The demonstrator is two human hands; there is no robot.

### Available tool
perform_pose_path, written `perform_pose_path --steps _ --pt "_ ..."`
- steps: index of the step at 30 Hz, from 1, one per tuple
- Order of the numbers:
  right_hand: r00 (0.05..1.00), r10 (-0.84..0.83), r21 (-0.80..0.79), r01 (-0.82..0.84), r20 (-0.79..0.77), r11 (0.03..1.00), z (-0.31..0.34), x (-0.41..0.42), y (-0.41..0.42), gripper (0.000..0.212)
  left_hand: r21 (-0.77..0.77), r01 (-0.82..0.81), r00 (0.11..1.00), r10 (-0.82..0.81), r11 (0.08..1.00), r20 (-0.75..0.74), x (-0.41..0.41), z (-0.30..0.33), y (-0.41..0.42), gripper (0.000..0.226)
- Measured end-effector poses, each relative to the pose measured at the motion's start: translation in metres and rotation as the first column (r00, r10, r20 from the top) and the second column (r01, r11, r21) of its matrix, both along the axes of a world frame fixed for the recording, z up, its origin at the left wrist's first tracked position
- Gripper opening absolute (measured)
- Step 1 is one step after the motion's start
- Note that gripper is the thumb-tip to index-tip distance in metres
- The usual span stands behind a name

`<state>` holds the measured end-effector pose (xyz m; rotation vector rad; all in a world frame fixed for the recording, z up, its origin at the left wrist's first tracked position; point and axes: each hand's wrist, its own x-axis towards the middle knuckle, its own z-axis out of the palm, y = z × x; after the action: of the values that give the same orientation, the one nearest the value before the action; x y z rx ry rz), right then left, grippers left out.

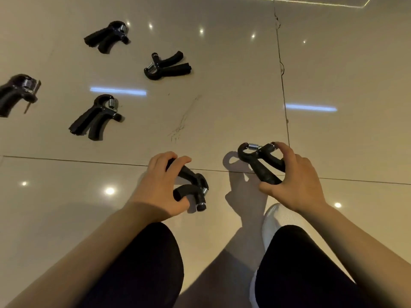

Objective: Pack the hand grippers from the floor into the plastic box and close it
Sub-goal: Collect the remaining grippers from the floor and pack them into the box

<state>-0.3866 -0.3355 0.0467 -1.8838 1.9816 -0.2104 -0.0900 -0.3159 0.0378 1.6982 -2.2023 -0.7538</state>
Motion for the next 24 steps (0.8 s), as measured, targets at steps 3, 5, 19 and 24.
perform_pose_path --steps 3,5,19,24 --pt "0.999 0.041 -0.079 -0.040 0.010 0.996 0.030 0.012 0.028 0.090 -0.067 0.115 0.993 -0.117 0.991 -0.031 -0.005 0.030 0.026 0.085" --pt "0.997 0.060 -0.132 -0.053 0.050 0.990 0.053 0.016 0.051 0.084 -0.097 0.116 0.989 -0.125 0.988 -0.084 -0.006 0.056 0.045 0.092" --pt "0.982 0.136 -0.411 -0.071 0.132 0.909 0.252 0.000 0.302 0.077 -0.516 0.217 0.967 -0.255 0.828 -0.002 -0.047 0.267 0.266 0.068" --pt "0.981 0.173 -0.498 -0.105 0.092 0.861 0.312 -0.019 0.402 0.077 -0.569 0.136 0.974 -0.214 0.811 -0.073 -0.059 0.310 0.372 0.069"
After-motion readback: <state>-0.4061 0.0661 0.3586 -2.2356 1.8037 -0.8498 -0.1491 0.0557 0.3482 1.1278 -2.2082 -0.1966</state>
